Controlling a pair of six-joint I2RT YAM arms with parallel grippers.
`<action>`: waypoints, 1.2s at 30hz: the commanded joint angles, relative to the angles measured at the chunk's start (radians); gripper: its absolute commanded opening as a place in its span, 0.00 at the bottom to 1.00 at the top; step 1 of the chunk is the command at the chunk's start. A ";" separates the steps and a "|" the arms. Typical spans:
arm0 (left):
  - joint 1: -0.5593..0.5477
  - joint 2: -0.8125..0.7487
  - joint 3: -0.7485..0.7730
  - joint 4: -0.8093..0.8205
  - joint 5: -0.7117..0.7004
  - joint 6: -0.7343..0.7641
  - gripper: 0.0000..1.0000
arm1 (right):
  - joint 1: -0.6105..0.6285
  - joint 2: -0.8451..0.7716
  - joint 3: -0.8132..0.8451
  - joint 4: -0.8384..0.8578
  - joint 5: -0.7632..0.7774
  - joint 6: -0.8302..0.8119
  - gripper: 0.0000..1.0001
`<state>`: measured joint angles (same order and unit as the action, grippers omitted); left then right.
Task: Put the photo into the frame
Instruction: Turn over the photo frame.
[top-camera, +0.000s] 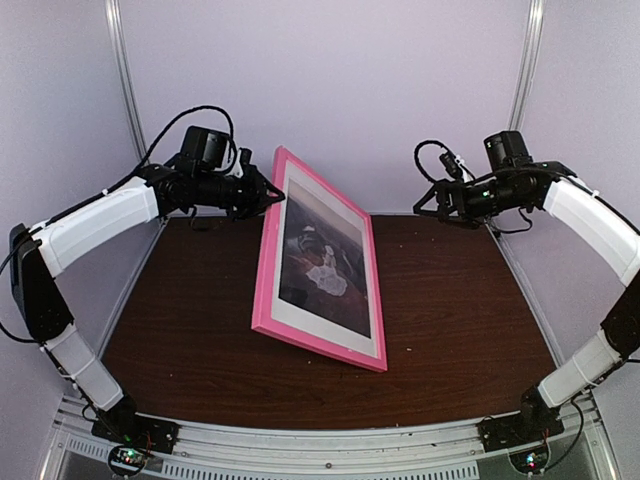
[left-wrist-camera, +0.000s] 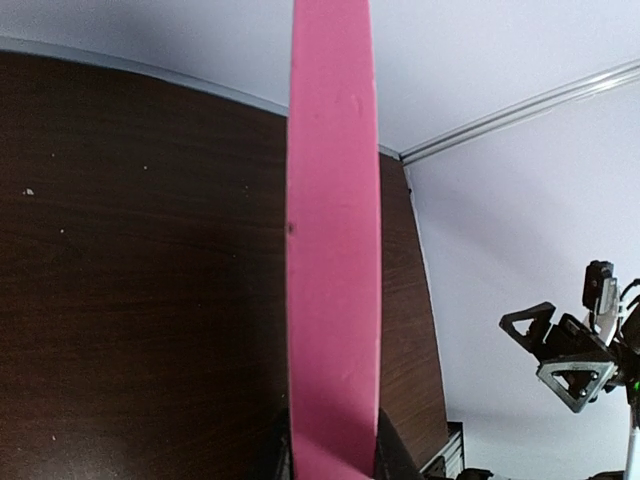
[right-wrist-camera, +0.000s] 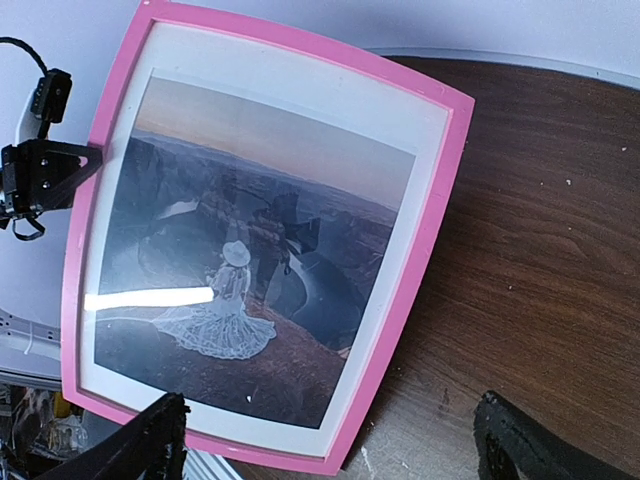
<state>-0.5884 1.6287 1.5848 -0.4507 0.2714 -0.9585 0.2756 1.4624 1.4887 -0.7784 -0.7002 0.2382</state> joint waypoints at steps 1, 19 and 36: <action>0.021 -0.084 -0.051 0.330 0.067 -0.145 0.00 | 0.004 0.004 -0.022 -0.002 0.028 -0.005 1.00; 0.069 0.002 -0.260 0.483 0.159 -0.236 0.01 | 0.003 0.030 -0.084 0.014 0.029 -0.007 1.00; 0.112 0.074 -0.338 0.471 0.223 -0.215 0.42 | 0.002 0.054 -0.106 0.028 0.028 -0.002 1.00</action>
<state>-0.4885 1.6985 1.2518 -0.0826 0.4465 -1.1877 0.2756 1.5108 1.3937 -0.7719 -0.6804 0.2352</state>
